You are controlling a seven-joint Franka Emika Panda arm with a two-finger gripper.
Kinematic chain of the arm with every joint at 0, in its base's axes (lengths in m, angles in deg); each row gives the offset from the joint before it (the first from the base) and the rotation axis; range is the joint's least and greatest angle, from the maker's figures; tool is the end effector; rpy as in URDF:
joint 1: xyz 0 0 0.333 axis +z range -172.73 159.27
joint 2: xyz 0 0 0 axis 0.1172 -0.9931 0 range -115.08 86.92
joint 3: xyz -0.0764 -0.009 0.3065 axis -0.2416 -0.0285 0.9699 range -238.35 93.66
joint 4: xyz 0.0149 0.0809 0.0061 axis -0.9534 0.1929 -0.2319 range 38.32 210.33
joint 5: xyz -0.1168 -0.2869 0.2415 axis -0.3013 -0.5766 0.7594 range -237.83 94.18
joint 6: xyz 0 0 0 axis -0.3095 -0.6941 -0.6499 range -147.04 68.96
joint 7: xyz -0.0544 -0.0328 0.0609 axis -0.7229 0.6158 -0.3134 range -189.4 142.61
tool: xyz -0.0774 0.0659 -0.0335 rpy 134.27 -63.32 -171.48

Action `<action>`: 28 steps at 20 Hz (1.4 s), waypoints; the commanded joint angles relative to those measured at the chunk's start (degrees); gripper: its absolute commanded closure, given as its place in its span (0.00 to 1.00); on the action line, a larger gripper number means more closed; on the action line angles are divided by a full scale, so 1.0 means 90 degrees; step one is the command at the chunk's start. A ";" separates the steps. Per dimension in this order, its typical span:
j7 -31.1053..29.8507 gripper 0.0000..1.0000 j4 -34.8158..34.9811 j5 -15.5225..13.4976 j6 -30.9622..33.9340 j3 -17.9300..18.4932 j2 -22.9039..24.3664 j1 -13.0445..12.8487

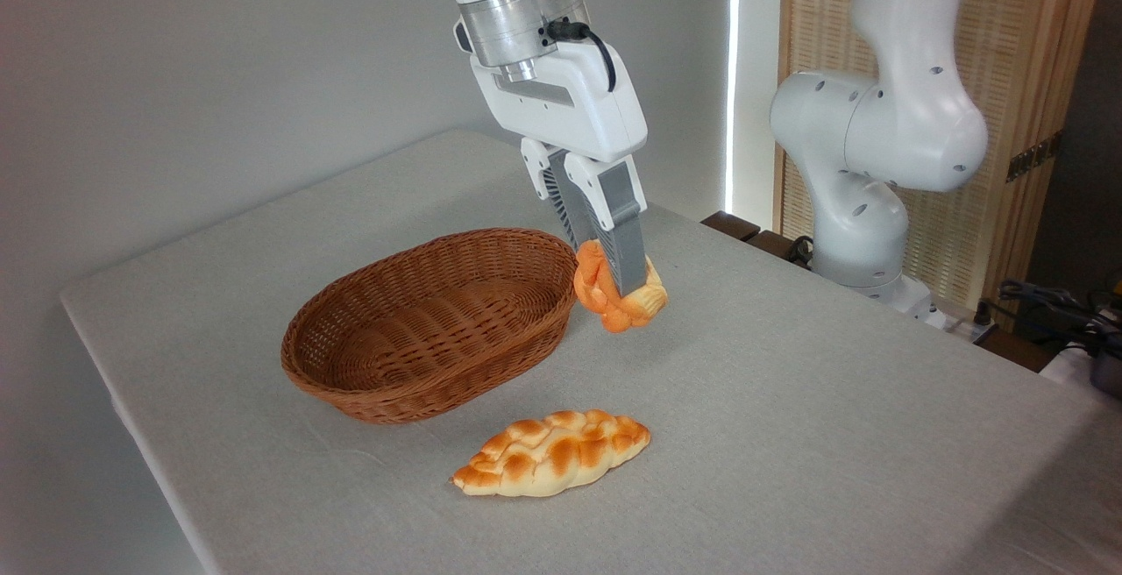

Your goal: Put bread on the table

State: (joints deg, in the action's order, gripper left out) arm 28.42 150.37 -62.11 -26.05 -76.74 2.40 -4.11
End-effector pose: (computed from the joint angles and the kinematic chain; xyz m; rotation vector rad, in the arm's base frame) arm 0.4596 -0.0008 0.5632 -2.6671 1.3740 0.2547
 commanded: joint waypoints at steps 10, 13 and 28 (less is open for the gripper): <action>0.0102 0.00 -0.0287 0.0034 0.0007 0.0127 -0.0015 -0.0066; 0.0034 0.00 -0.0296 -0.0092 -0.0460 0.0069 -0.0035 -0.0076; -0.1752 0.00 -0.1966 -0.0961 -0.0337 -0.0743 -0.1334 -0.0125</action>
State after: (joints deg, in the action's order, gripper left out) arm 16.70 133.94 -68.42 -32.28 -84.30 -9.79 -4.81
